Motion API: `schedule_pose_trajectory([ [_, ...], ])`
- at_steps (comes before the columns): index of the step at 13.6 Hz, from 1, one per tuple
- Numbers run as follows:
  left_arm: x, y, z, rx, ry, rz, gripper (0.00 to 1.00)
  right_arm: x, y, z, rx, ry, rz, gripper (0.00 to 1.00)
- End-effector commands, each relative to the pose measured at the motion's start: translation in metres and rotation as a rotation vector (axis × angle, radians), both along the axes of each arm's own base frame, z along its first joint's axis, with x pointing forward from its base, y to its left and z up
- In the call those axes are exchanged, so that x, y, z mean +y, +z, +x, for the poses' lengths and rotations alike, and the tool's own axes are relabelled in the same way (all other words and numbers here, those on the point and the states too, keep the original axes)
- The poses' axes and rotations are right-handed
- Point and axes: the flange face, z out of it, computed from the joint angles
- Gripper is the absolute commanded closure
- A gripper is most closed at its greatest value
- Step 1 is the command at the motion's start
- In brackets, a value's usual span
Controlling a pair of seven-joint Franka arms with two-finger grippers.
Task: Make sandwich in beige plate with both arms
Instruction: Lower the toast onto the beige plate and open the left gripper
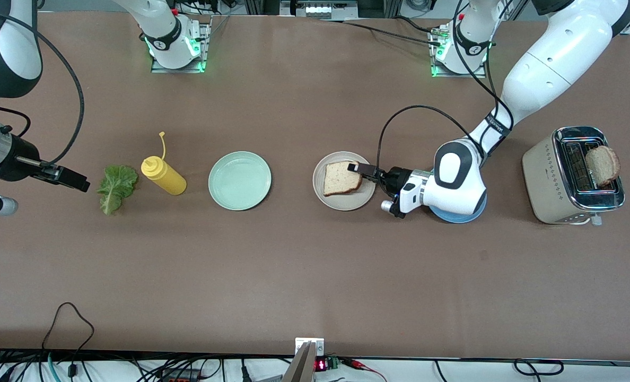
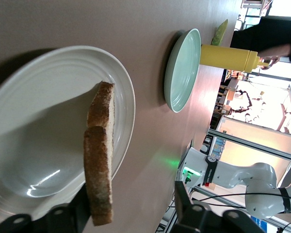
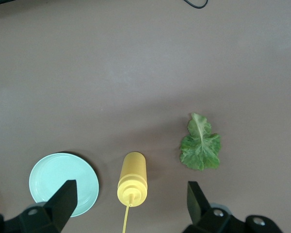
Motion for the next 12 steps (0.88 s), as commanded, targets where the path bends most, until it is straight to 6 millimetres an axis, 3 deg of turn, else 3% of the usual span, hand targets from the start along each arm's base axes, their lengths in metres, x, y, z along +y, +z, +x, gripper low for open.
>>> schedule_pose_trajectory([
  [1, 0.005, 0.005, 0.007, -0.020, 0.015, -0.018, 0.00, 0.000, 0.004, -0.003, 0.002, 0.010, 0.014, 0.00],
  [5, 0.026, 0.018, 0.015, -0.033, 0.036, -0.013, 0.00, 0.001, 0.001, -0.004, 0.017, 0.012, 0.015, 0.00],
  [7, 0.036, 0.035, 0.019, -0.040, 0.031, -0.016, 0.00, 0.002, 0.001, -0.004, 0.015, 0.012, 0.015, 0.00],
  [12, 0.036, 0.088, 0.018, -0.081, 0.020, 0.041, 0.00, 0.008, -0.001, -0.004, 0.020, 0.022, 0.012, 0.00],
])
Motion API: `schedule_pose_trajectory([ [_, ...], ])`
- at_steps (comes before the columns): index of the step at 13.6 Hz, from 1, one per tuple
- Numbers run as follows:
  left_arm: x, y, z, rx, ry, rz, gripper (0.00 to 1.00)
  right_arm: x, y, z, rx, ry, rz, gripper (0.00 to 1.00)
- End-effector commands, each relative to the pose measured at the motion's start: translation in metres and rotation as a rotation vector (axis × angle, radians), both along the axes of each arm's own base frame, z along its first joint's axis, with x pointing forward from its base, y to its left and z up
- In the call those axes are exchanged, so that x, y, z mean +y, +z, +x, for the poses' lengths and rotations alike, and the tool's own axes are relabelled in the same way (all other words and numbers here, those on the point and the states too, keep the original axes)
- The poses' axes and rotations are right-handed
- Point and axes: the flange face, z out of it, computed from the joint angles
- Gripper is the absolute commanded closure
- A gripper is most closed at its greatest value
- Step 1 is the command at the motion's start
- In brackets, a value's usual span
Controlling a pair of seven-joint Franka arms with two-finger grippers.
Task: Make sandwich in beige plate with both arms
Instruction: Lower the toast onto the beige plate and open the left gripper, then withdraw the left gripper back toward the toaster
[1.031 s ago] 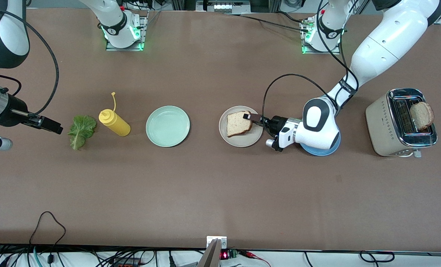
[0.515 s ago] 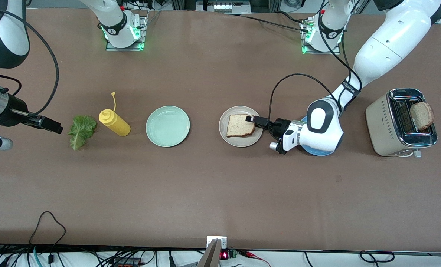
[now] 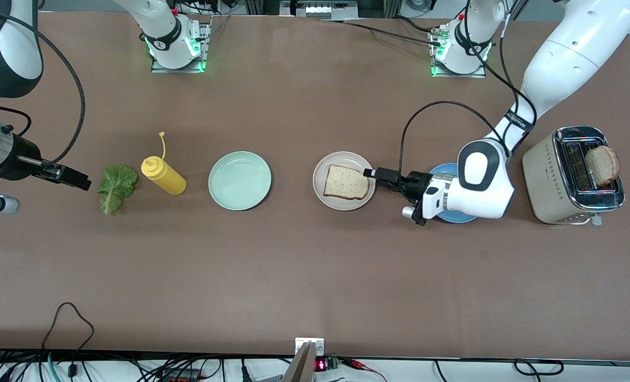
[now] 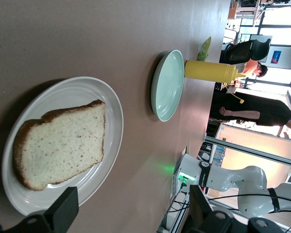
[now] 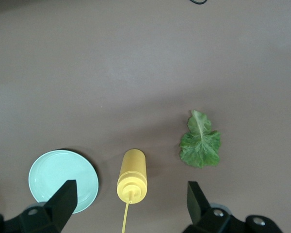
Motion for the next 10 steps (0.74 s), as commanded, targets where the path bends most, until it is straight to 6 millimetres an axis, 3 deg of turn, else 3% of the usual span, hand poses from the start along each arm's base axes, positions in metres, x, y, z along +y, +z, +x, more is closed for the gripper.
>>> schedule_pose_trajectory([
  [1, 0.002, 0.037, -0.009, -0.037, -0.019, 0.077, 0.00, 0.010, -0.002, -0.002, 0.012, 0.026, 0.004, 0.00],
  [6, 0.022, 0.067, -0.011, -0.079, -0.055, 0.201, 0.00, 0.034, -0.014, -0.005, 0.054, 0.052, -0.018, 0.00],
  [9, 0.047, 0.068, -0.005, -0.096, -0.085, 0.318, 0.00, 0.019, -0.031, -0.003, 0.086, 0.037, -0.019, 0.00],
  [10, 0.051, 0.078, -0.004, -0.123, -0.095, 0.356, 0.00, 0.008, -0.031, -0.003, 0.090, 0.043, -0.017, 0.00],
])
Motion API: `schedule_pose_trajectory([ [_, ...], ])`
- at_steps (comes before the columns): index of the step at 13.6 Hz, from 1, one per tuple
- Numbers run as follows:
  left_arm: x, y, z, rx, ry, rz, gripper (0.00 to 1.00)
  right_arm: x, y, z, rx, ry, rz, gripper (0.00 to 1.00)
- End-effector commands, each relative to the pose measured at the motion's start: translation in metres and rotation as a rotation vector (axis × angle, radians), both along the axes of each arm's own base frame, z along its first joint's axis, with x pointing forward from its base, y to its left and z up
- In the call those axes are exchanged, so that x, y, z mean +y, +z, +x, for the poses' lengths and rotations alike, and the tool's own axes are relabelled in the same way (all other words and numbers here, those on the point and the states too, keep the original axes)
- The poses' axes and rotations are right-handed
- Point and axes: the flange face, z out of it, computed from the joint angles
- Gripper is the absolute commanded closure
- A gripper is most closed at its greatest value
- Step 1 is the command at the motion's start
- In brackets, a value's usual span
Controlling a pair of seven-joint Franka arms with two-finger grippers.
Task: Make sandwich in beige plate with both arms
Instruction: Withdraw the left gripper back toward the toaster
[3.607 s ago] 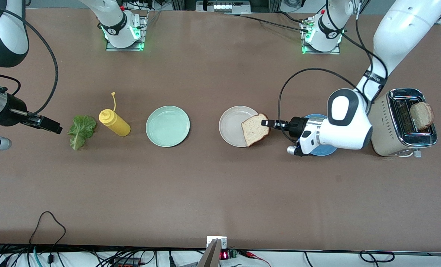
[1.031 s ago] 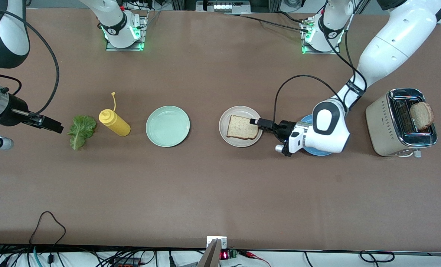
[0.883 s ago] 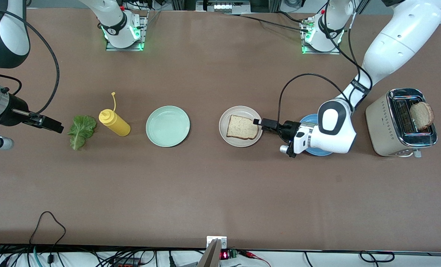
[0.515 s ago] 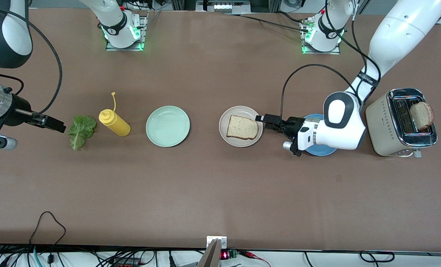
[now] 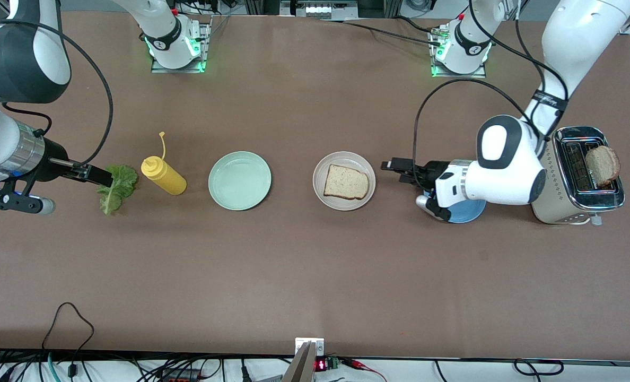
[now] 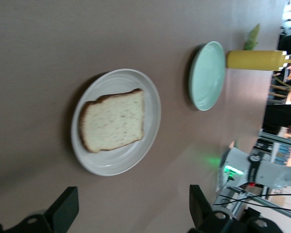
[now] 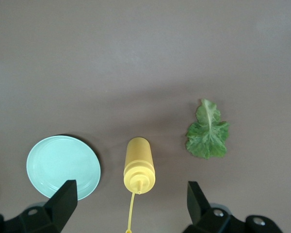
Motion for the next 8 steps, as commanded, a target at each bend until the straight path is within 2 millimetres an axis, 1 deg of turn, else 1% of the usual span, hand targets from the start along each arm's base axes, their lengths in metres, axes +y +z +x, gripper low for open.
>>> schedule_pose_trajectory([
  [1, 0.024, 0.019, -0.002, -0.045, -0.018, 0.127, 0.00, -0.021, -0.006, -0.003, 0.030, 0.029, 0.000, 0.00],
  [2, 0.035, 0.021, 0.000, -0.065, -0.037, 0.186, 0.00, -0.022, -0.005, -0.004, 0.038, 0.044, 0.001, 0.00],
  [3, 0.049, 0.026, 0.003, -0.079, -0.050, 0.250, 0.00, -0.027, -0.007, -0.004, 0.042, 0.048, 0.003, 0.00],
  [4, 0.061, 0.031, 0.006, -0.076, -0.058, 0.302, 0.00, -0.035, -0.011, -0.007, 0.053, 0.040, 0.006, 0.00],
  [5, 0.073, 0.039, 0.008, -0.068, -0.056, 0.331, 0.00, -0.051, -0.016, -0.010, 0.070, 0.027, 0.012, 0.00],
  [6, 0.082, 0.047, 0.011, -0.067, -0.052, 0.346, 0.00, -0.063, -0.023, -0.014, 0.101, 0.031, 0.025, 0.00],
  [8, 0.106, 0.075, 0.012, -0.103, -0.010, 0.375, 0.00, -0.080, -0.033, -0.020, 0.151, 0.072, 0.048, 0.00],
])
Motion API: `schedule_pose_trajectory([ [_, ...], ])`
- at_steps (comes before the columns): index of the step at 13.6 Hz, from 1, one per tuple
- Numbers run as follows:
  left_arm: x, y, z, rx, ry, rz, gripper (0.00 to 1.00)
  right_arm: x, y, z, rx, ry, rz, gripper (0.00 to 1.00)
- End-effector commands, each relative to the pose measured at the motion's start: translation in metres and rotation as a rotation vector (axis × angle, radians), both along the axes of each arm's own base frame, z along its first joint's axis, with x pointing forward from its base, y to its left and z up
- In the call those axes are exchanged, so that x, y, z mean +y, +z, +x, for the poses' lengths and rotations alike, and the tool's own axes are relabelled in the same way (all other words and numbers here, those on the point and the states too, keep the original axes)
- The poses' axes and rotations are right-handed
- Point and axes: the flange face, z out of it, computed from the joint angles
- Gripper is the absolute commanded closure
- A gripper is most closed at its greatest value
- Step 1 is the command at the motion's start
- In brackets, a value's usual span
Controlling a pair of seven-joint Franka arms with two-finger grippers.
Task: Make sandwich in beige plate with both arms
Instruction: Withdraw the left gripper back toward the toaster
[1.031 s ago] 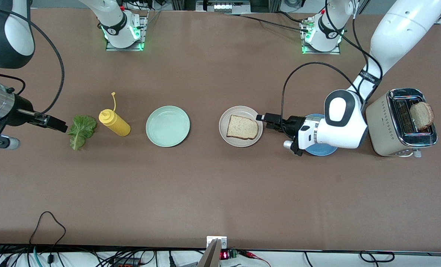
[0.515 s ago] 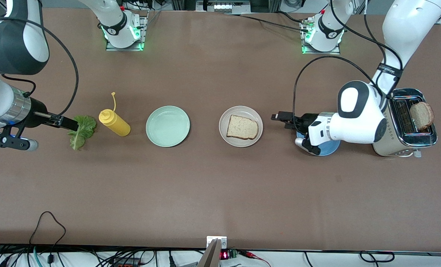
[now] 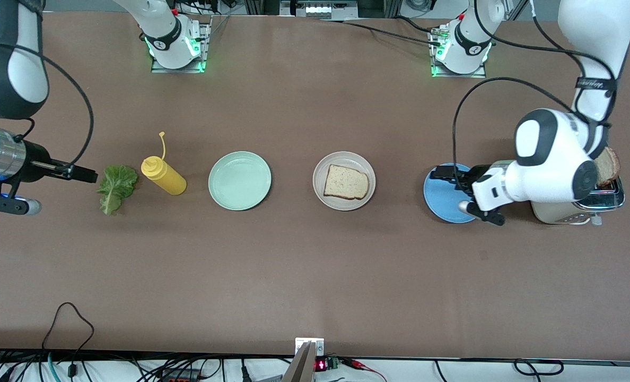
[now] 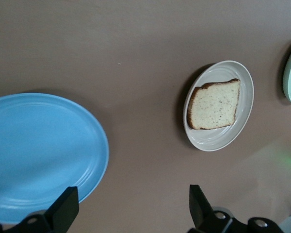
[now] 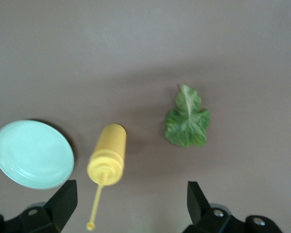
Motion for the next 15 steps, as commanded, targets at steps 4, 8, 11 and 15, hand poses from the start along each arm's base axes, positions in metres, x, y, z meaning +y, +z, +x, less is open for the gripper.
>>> schedule_pose_trajectory([
  [4, 0.062, 0.100, 0.002, -0.181, -0.047, 0.299, 0.00, -0.021, -0.013, -0.023, 0.098, 0.149, 0.075, 0.00],
  [8, 0.119, 0.151, 0.007, -0.260, 0.026, 0.378, 0.00, -0.028, -0.027, -0.038, 0.120, 0.220, 0.119, 0.00],
  [11, 0.138, 0.196, -0.005, -0.295, 0.071, 0.389, 0.00, -0.073, -0.045, -0.062, -0.052, 0.428, 0.215, 0.00],
  [15, 0.137, 0.235, -0.022, -0.199, 0.210, 0.408, 0.00, -0.129, -0.104, -0.087, -0.188, 0.707, 0.417, 0.00],
])
